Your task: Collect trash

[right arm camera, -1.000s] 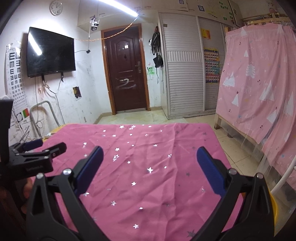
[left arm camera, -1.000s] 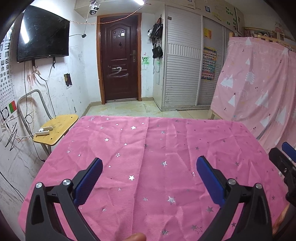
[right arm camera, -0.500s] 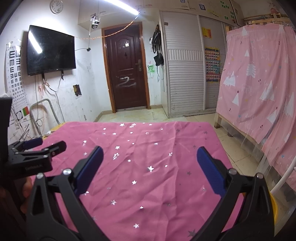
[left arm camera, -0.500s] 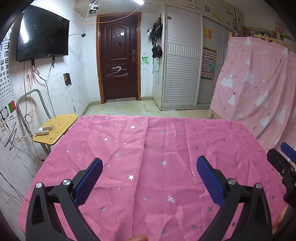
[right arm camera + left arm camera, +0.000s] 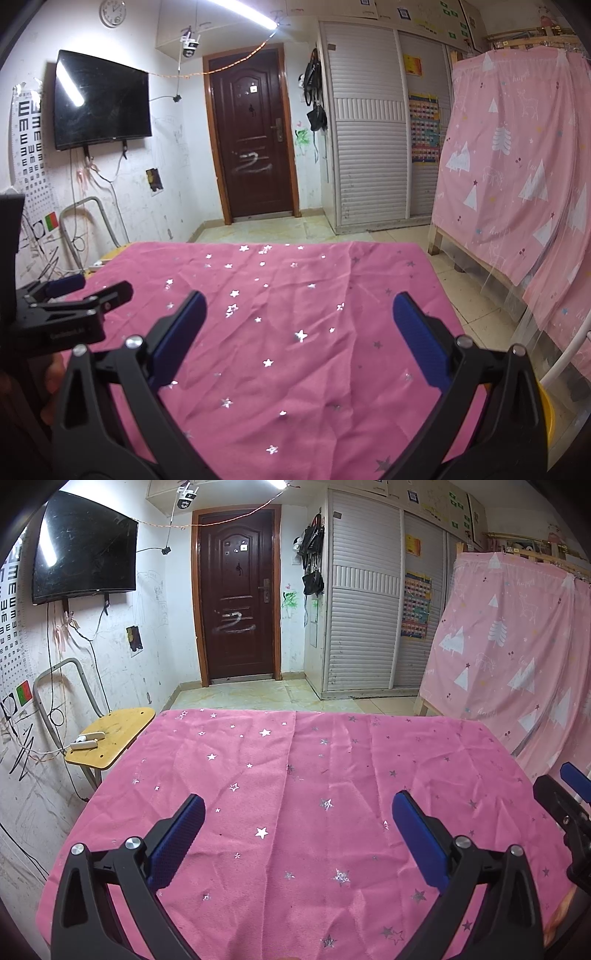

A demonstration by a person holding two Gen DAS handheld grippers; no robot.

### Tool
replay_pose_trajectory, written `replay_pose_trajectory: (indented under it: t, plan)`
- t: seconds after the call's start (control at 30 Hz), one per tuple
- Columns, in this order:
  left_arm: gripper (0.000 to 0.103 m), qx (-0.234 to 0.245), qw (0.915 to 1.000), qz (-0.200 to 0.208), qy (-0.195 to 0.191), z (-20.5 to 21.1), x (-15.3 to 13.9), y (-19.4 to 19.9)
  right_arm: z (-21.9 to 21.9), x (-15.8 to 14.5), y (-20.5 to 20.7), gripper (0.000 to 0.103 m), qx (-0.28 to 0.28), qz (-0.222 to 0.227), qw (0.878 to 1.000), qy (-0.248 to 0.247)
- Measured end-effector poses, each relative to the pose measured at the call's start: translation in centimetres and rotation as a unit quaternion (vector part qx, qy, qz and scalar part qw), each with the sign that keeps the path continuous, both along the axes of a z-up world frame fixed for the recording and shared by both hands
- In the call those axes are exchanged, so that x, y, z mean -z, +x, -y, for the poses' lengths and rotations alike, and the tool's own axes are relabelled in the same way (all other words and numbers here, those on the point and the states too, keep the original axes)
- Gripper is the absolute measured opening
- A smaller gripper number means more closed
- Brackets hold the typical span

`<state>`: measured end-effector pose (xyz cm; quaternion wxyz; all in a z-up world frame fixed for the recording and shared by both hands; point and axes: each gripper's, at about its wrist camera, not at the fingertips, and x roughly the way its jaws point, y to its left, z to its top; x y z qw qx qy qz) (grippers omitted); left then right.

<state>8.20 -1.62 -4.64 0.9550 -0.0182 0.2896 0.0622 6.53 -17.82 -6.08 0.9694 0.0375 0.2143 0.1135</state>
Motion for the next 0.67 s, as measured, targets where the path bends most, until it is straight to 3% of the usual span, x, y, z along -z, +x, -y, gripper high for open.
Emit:
replay_pose_trajectory:
  t: [0.67]
  plan:
    - [0.094,0.003,1.0000,-0.005,-0.002,-0.39,0.10,0.05,0.03,-0.02,0.02,0.097,0.000,-0.001,1.000,0.000]
